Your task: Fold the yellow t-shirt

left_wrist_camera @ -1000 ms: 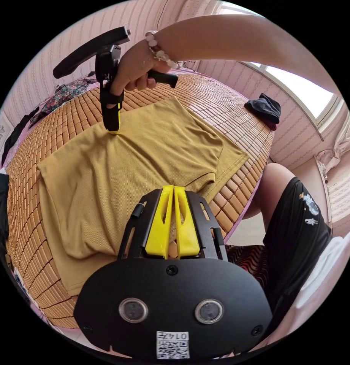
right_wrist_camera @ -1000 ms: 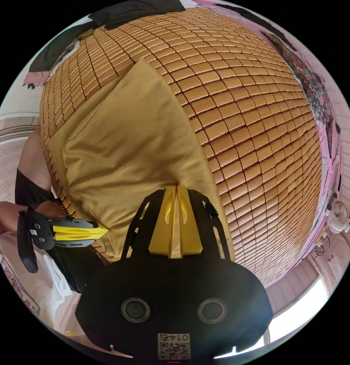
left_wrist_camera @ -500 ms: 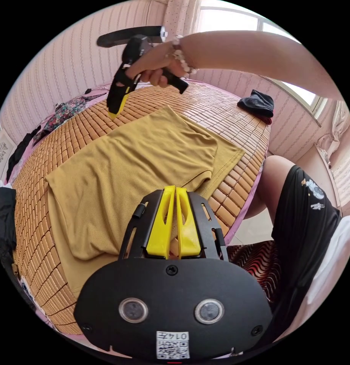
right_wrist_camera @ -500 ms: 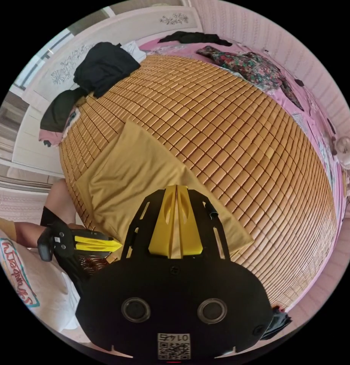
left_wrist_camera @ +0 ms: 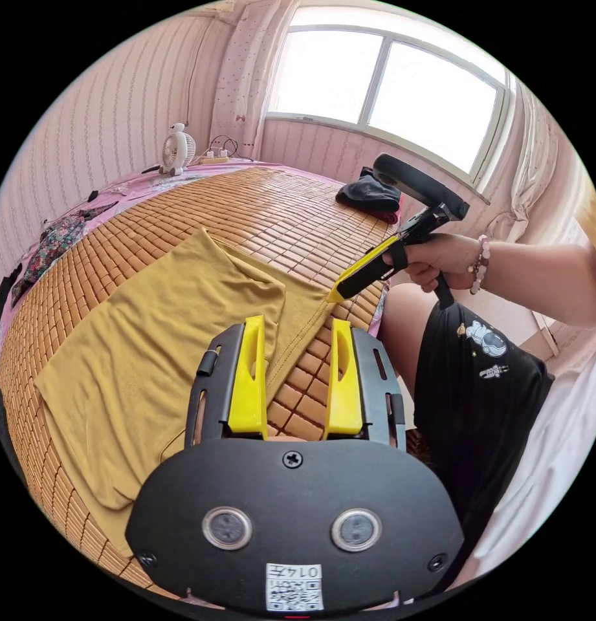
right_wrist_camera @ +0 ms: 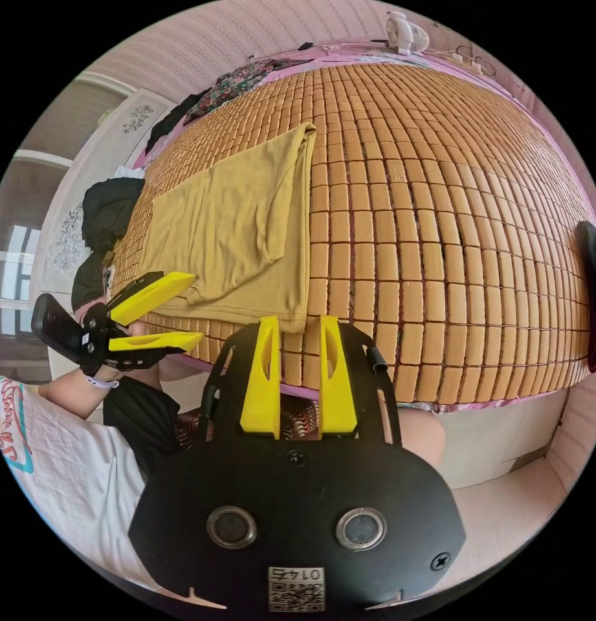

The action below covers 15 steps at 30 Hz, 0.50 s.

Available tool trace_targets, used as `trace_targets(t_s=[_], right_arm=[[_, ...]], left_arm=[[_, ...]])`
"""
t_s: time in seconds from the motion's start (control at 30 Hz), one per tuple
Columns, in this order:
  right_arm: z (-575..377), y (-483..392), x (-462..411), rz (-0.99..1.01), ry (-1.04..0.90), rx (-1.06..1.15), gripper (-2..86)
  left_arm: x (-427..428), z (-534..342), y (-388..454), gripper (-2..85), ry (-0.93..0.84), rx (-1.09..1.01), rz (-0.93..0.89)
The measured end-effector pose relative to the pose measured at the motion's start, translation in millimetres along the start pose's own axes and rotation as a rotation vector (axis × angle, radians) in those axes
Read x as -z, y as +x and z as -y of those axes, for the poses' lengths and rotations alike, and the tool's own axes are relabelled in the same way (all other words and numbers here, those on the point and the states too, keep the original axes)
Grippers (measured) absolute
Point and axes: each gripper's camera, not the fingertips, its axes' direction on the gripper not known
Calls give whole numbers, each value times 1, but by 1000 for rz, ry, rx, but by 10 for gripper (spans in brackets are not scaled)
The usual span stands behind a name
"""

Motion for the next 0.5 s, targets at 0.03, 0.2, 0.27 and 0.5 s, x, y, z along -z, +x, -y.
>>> trace_targets(t_s=[0.03, 0.2, 0.27, 0.5], right_arm=[[-1, 3, 3, 9, 3, 7, 65], [-16, 37, 33, 126, 56, 15, 28], [-21, 55, 49, 287, 128, -32, 16], [-32, 93, 77, 553, 236, -110, 16]], left_arm=[[-5, 4, 3, 140, -18, -18, -7], [-20, 17, 11, 165, -36, -41, 34], [-31, 26, 15, 176, -43, -65, 25], [-59, 57, 16, 158, -92, -80, 39]])
